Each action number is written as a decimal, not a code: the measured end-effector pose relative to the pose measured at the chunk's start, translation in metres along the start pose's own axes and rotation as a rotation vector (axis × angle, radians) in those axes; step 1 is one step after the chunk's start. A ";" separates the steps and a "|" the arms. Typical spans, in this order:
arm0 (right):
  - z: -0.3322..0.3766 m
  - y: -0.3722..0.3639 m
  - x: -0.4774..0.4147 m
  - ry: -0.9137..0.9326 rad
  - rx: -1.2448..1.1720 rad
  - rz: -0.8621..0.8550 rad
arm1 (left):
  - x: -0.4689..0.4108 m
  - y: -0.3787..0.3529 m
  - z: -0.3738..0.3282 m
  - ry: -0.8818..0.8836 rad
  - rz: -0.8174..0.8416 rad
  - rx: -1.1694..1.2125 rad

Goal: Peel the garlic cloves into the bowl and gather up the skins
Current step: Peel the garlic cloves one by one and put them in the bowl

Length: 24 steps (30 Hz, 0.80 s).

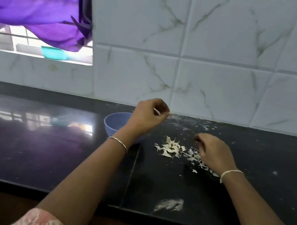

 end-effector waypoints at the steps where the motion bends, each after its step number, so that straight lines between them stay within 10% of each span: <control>1: 0.003 0.001 -0.002 0.021 0.013 0.001 | -0.003 0.015 0.006 0.006 -0.005 -0.073; 13: 0.043 -0.028 -0.042 0.039 -0.207 0.320 | -0.013 0.047 0.070 0.189 0.185 -0.605; 24: 0.049 -0.037 -0.035 0.061 -0.034 0.431 | 0.000 -0.011 0.012 0.021 0.309 -0.324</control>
Point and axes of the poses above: each hand's wrist, its own x-axis away from the middle knuckle, its own y-axis out of the back of the hand, z = x × y, the point moved 5 cm from there along -x, towards the middle knuckle, and after that the axes turned 6 degrees about y, right-handed, at the moved point
